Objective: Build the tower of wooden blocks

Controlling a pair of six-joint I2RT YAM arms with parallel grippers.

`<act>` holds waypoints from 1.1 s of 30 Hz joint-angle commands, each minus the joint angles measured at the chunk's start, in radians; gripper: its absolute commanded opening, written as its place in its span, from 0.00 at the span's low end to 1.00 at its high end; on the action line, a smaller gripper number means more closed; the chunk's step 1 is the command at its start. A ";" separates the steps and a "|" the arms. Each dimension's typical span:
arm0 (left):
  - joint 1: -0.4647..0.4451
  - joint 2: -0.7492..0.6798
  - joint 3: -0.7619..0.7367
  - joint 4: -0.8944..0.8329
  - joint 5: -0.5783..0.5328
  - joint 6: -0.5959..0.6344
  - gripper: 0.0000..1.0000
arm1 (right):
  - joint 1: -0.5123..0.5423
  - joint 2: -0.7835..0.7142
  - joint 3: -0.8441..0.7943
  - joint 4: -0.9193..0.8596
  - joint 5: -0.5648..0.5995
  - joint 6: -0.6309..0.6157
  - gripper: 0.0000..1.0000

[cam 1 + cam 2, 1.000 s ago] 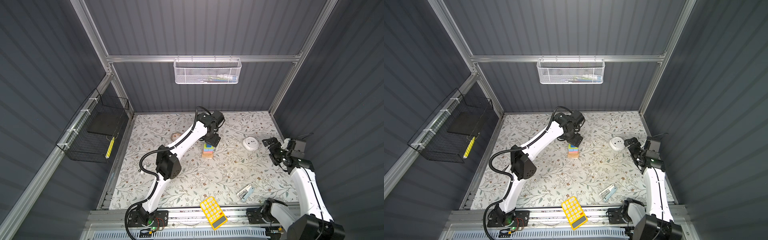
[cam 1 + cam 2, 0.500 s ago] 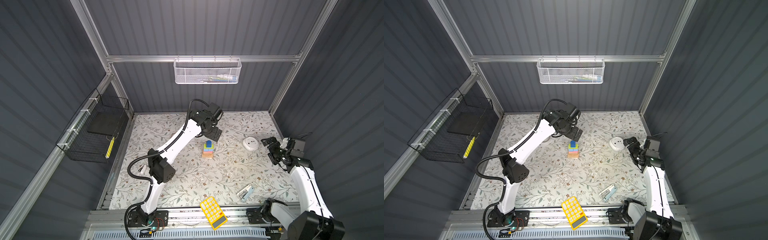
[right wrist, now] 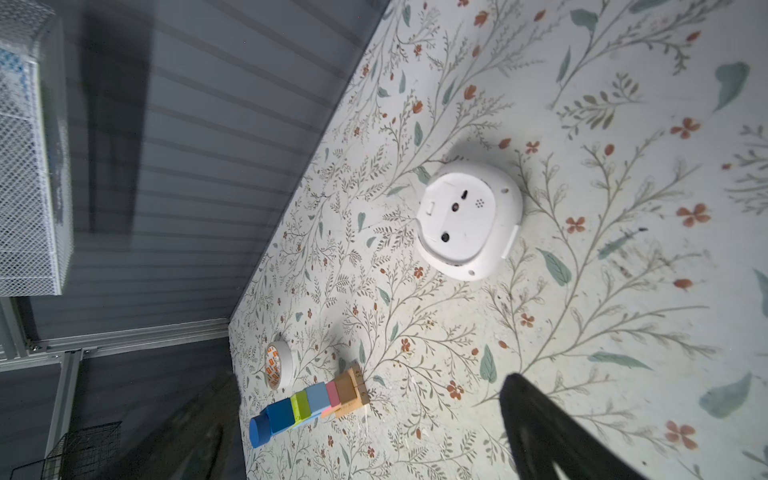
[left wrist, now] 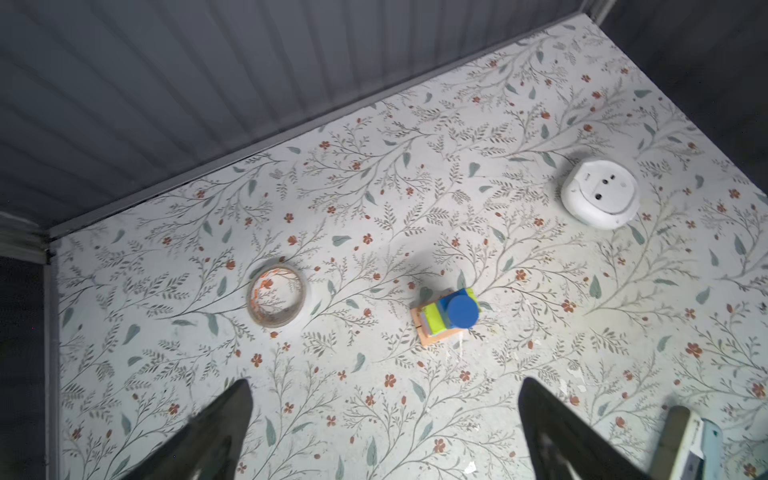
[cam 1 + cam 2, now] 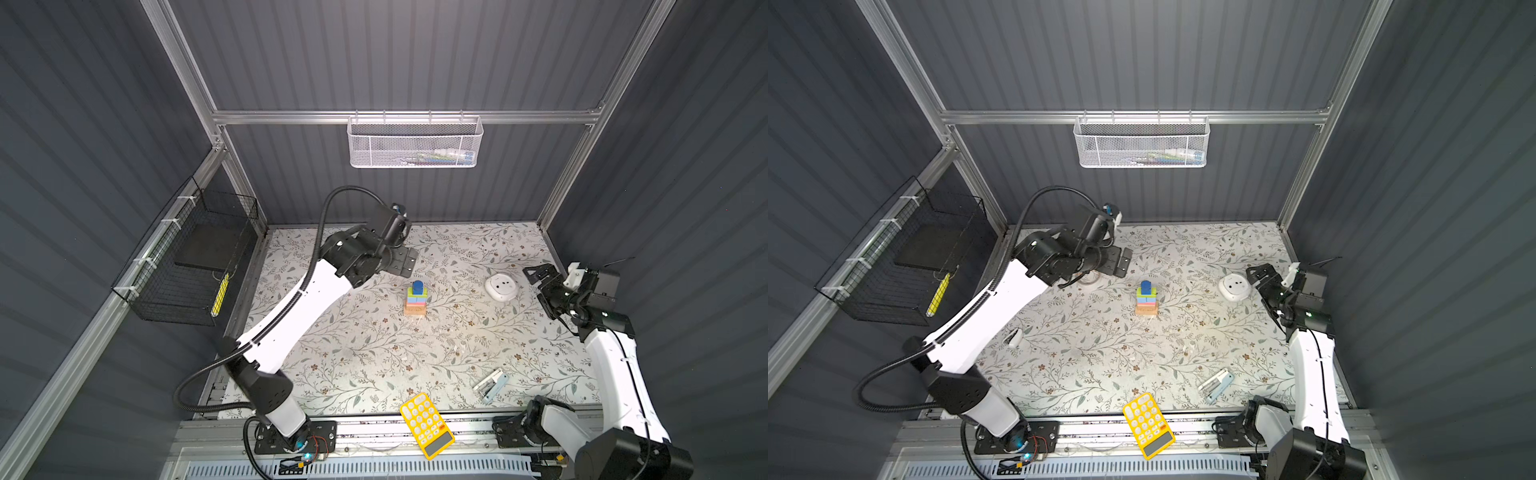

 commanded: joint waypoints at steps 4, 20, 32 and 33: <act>0.185 -0.179 -0.262 0.203 -0.003 -0.043 1.00 | 0.013 -0.002 0.057 -0.008 0.089 -0.140 0.99; 0.633 -0.225 -0.732 0.522 0.131 -0.103 1.00 | 0.205 0.013 -0.112 0.257 0.456 -0.380 0.99; 0.836 -0.069 -1.041 1.029 0.218 -0.083 1.00 | 0.243 0.156 -0.270 0.603 0.520 -0.459 0.99; 0.836 -0.052 -1.066 1.087 0.219 -0.081 1.00 | 0.243 0.166 -0.275 0.619 0.522 -0.462 0.99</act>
